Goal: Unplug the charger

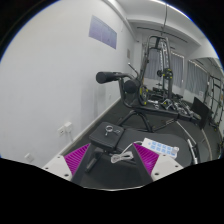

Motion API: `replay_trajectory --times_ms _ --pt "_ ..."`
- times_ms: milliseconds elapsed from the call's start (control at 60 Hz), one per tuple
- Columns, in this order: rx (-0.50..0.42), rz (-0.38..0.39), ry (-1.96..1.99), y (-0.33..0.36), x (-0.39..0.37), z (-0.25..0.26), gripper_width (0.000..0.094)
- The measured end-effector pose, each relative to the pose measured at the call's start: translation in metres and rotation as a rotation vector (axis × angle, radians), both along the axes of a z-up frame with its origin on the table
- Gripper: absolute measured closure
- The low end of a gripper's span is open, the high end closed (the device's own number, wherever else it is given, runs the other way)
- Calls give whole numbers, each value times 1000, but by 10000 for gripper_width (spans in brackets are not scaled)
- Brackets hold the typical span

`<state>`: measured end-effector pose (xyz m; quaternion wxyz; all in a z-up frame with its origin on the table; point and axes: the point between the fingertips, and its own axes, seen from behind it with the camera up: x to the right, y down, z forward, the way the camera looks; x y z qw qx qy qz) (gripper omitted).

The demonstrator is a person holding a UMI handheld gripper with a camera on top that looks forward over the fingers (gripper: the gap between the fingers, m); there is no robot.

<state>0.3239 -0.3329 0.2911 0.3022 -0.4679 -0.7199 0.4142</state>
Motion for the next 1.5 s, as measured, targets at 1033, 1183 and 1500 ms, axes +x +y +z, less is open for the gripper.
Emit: replay_trajectory --times_ms 1033,1183,1500 --pt "-3 -518 44 343 -111 -173 78" --pt "-27 -527 92 357 -147 -197 79" --pt "-27 -513 114 375 -242 -240 83"
